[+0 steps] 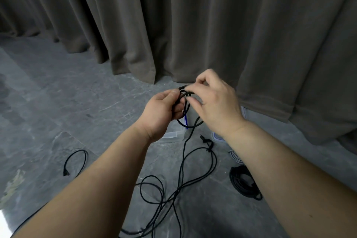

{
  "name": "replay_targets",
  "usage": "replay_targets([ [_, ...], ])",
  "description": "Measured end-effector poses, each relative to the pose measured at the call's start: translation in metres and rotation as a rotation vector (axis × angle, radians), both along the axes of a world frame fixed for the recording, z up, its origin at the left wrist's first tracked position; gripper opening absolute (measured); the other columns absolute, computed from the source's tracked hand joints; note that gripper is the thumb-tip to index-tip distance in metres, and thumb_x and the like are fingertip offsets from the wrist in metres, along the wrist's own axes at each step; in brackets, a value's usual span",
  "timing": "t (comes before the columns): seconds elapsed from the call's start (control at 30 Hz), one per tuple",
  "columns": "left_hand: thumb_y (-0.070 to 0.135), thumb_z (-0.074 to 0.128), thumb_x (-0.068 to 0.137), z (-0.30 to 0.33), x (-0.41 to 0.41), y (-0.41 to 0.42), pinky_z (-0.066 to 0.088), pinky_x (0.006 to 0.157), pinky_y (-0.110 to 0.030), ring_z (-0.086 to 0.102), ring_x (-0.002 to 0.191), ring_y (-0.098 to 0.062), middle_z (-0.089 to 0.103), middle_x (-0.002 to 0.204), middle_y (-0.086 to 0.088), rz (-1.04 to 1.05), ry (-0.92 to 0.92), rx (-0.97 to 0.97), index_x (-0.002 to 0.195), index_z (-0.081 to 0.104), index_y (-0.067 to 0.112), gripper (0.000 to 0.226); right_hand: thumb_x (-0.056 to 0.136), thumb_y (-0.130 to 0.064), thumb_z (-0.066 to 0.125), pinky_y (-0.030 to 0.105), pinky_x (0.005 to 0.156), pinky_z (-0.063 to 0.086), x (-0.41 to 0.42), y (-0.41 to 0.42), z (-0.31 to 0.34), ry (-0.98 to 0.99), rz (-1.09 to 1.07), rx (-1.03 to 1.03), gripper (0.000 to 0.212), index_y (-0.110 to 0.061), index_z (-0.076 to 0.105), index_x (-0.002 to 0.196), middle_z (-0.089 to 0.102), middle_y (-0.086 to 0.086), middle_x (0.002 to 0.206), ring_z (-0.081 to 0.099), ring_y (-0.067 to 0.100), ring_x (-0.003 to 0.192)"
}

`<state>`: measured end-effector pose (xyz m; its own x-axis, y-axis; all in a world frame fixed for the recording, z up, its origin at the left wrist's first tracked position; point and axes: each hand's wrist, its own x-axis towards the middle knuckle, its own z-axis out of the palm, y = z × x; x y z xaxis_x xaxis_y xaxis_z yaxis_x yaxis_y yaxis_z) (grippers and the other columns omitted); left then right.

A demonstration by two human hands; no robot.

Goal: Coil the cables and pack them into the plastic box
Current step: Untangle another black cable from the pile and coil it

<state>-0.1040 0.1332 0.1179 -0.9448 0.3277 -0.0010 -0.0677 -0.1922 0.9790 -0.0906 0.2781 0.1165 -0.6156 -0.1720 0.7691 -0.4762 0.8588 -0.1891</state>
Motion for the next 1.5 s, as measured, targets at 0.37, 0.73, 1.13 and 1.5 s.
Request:
replay_targets([
  [0.37,0.018,0.032,0.105,0.002,0.0,-0.003,0.034,0.05,-0.017,0.033,0.048,-0.01,0.038,0.05,0.005,-0.037,0.038,-0.048,0.075,0.05,0.008,0.037,0.081,-0.021,0.074,0.026,0.058,0.042,-0.014,0.008,0.001,-0.531,-0.056,-0.875,0.02,-0.026,0.063,0.065,0.056,-0.014,0.051,0.047,0.002,0.046],
  [0.73,0.019,0.032,0.105,-0.001,-0.001,-0.002,0.028,0.047,-0.017,0.028,0.048,-0.009,0.032,0.053,0.003,-0.024,-0.026,-0.01,0.074,0.047,0.008,0.036,0.081,-0.018,0.073,0.033,0.057,0.05,-0.002,0.007,0.001,-0.112,-0.003,-0.073,0.019,-0.013,0.069,0.099,0.056,0.004,0.089,0.057,0.024,0.066],
  [1.13,0.024,0.031,0.104,0.002,0.002,0.002,0.033,0.052,-0.022,0.035,0.048,-0.012,0.038,0.053,0.001,-0.105,0.003,0.038,0.078,0.051,0.007,0.037,0.087,-0.021,0.066,0.03,0.061,0.056,-0.006,0.0,0.003,-0.438,-0.04,-0.713,0.017,-0.02,0.063,0.07,0.06,-0.007,0.053,0.066,0.011,0.057],
  [1.5,0.03,0.033,0.104,0.0,-0.011,-0.005,0.027,0.077,-0.031,0.028,0.044,-0.006,0.031,0.05,0.009,0.087,-0.152,0.362,0.072,0.042,0.019,0.035,0.089,0.002,0.055,0.016,0.044,0.035,-0.001,0.006,-0.008,-0.933,0.104,-1.114,0.021,-0.016,0.063,0.082,0.068,0.0,0.081,0.046,0.005,0.051],
])
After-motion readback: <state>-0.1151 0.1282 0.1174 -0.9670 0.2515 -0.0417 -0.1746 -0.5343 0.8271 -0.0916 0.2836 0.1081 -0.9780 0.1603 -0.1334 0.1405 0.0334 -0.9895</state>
